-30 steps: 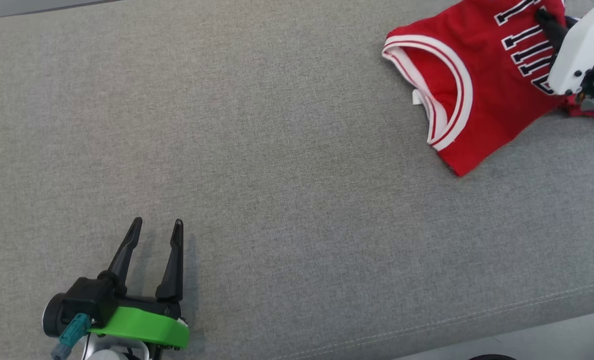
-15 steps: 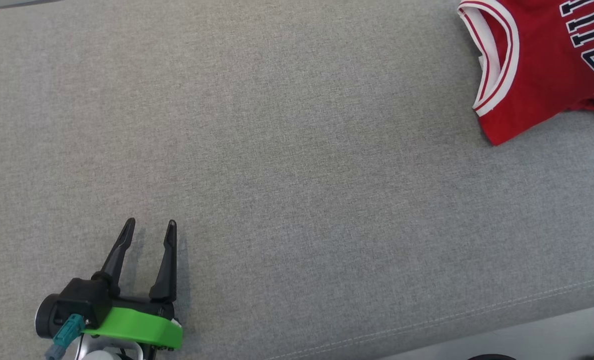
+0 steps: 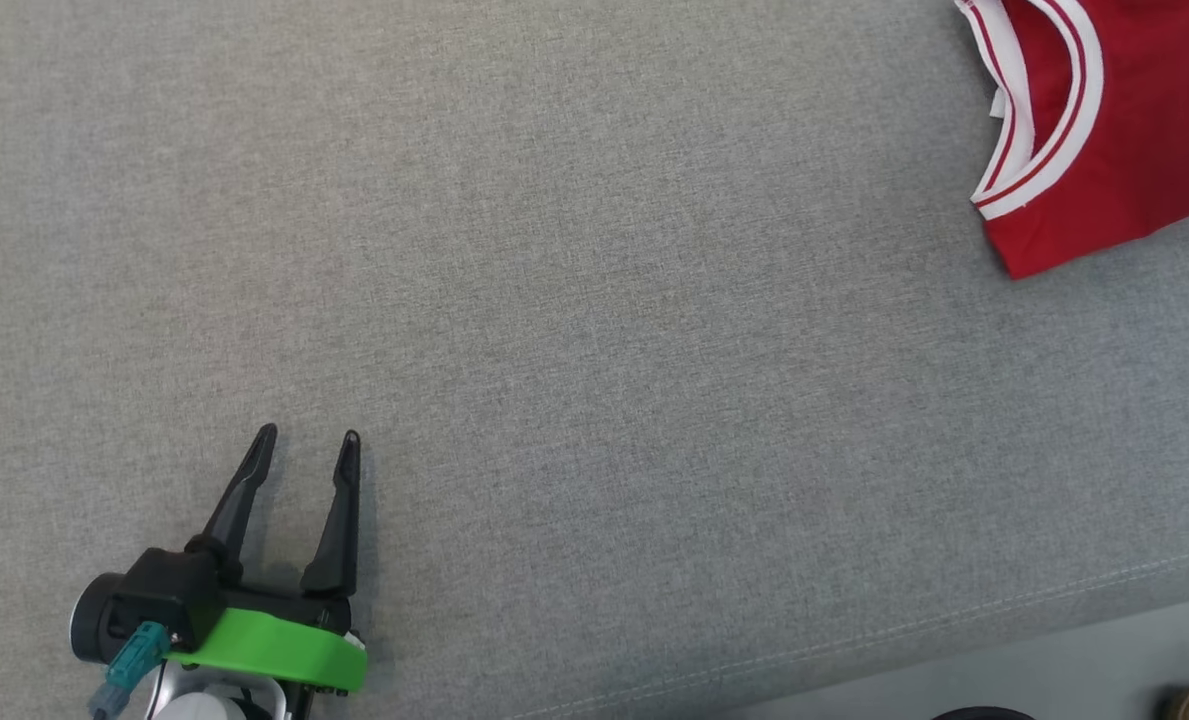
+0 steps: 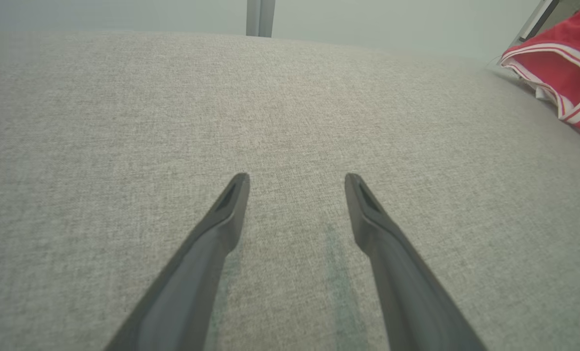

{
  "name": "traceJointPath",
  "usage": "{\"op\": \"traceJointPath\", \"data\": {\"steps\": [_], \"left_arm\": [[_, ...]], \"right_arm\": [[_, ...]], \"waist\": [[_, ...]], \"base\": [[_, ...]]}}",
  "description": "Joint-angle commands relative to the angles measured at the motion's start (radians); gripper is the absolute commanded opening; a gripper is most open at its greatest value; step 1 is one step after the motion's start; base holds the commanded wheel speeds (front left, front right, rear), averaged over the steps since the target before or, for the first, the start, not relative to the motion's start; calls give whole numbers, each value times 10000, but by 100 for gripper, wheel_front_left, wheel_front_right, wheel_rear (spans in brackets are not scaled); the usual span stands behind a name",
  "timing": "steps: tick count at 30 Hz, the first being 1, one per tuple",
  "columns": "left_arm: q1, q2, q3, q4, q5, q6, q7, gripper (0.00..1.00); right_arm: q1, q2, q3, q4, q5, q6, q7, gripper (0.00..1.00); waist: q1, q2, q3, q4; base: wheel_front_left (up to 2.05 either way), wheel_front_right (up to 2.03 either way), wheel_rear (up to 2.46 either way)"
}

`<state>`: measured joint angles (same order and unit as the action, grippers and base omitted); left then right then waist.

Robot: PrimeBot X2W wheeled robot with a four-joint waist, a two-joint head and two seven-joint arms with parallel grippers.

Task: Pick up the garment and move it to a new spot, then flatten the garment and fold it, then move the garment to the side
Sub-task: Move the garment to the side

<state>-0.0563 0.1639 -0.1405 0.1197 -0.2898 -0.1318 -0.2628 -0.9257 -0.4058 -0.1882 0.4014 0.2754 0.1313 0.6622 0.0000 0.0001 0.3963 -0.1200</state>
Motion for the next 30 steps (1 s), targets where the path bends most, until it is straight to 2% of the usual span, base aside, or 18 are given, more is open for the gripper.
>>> {"op": "traceJointPath", "data": {"steps": [1, 9, 12, 14, 18, 22, 26, 30], "left_arm": [[-139, 103, -9, -46, -37, 22, -18, 100], [21, 341, 607, -578, -170, 22, -19, 100], [95, 427, 853, -757, -114, 22, -19, 100], [100, 485, 984, -864, -85, 22, -19, 100], [87, 489, 1199, -1014, -49, 20, -19, 100], [126, 403, 1312, -1055, -46, 22, -19, 100], [209, 179, 1423, -960, -82, 22, -19, 100], [198, -65, 1462, -829, -61, 22, -19, 100]], "right_arm": [[142, 49, -115, 31, -155, -12, -95, 0], [-30, 191, -1790, 744, -1703, -14, -1035, 0], [-118, 381, -2317, 1117, -2334, -12, -2047, 43], [-204, 466, -2852, 1281, -3028, -14, -3121, 100], [-411, 985, -3779, 1625, -4377, -14, -5266, 100], [-718, 1281, -4037, 2134, -5076, -15, -6605, 100], [-607, 1364, -3218, 2614, -5137, -14, -7872, 100], [-142, 1271, -2055, 2745, -4487, -14, -8822, 100]], "waist": [[0, -1, 221, 60], [0, -1, 924, 153], [0, -1, 1009, 193], [0, -1, 1096, 217], [0, -1, 1232, 212], [0, -1, 1267, 154], [0, -1, 963, 80], [0, -1, 295, 160]], "base": [[0, 0, 0], [0, 0, 0], [0, 0, 0], [0, 0, 0], [0, 0, 0], [0, 0, 0], [0, 0, 0], [0, 0, 0]]}}
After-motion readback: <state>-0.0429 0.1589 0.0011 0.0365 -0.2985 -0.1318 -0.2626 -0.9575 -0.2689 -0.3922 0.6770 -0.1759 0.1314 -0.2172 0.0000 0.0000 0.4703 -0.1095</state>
